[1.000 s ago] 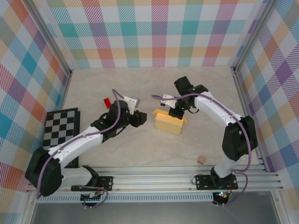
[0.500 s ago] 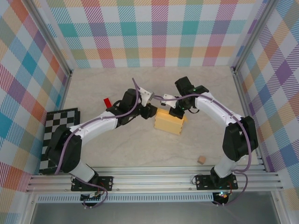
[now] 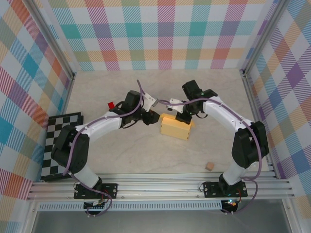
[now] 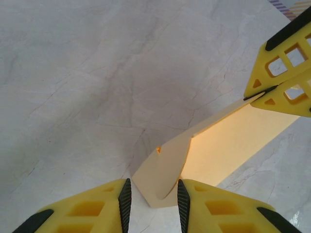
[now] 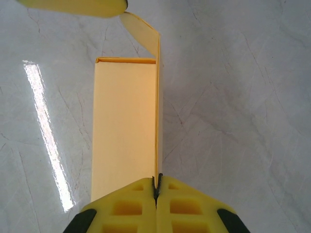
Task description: Fold the paper box
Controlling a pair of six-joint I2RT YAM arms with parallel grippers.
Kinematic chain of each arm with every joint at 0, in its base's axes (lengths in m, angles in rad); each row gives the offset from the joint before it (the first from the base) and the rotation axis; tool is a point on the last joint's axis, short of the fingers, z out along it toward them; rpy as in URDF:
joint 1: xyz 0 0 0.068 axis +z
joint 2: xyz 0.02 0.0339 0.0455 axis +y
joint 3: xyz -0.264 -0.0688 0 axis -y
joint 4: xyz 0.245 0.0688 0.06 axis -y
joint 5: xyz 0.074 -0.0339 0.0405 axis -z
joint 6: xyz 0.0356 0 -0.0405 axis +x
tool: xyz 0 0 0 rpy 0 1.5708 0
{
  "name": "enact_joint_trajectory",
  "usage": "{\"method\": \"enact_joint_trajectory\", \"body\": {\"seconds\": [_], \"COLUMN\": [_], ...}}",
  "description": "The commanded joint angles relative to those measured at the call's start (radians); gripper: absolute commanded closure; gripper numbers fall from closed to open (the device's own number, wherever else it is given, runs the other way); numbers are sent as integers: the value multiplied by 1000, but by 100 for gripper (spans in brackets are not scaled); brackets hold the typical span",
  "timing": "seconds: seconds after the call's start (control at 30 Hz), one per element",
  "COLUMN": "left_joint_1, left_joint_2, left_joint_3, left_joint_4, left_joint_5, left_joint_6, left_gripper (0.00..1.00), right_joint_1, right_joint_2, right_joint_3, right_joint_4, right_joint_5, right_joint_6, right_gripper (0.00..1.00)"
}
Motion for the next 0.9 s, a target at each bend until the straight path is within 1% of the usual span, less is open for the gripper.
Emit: {"method": "enact_joint_trajectory", "body": {"seconds": [0.0,0.23,0.33,0.6,0.7,0.87], "left_joint_1": [11,9,6,-12,-21,-43], "left_joint_2": [7,38,49,77,88,102], "left_joint_3": [42,66,81,111,123,156], "left_joint_4": [-16,-46,-64,-90,-100,-131], "left_joint_5": [107,172,161,154,140,86], "left_joint_6": [26,23,31,36,36,25], "left_gripper": [66,66,71,75,82,97], "right_joint_1": [2,2,2,2,2,2], "right_joint_2": [-12,-9,-10,-9,-8,-5], "right_joint_3": [-22,-18,-17,-14,-14,-15], "right_joint_4": [-43,-51,-53,-57,-57,-56], "right_joint_5": [-33,-33,-35,-41,-44,-38], "right_joint_6": [-22,-20,-20,-18,-18,-13], "right_gripper": [100,100,100,100,100,100]}}
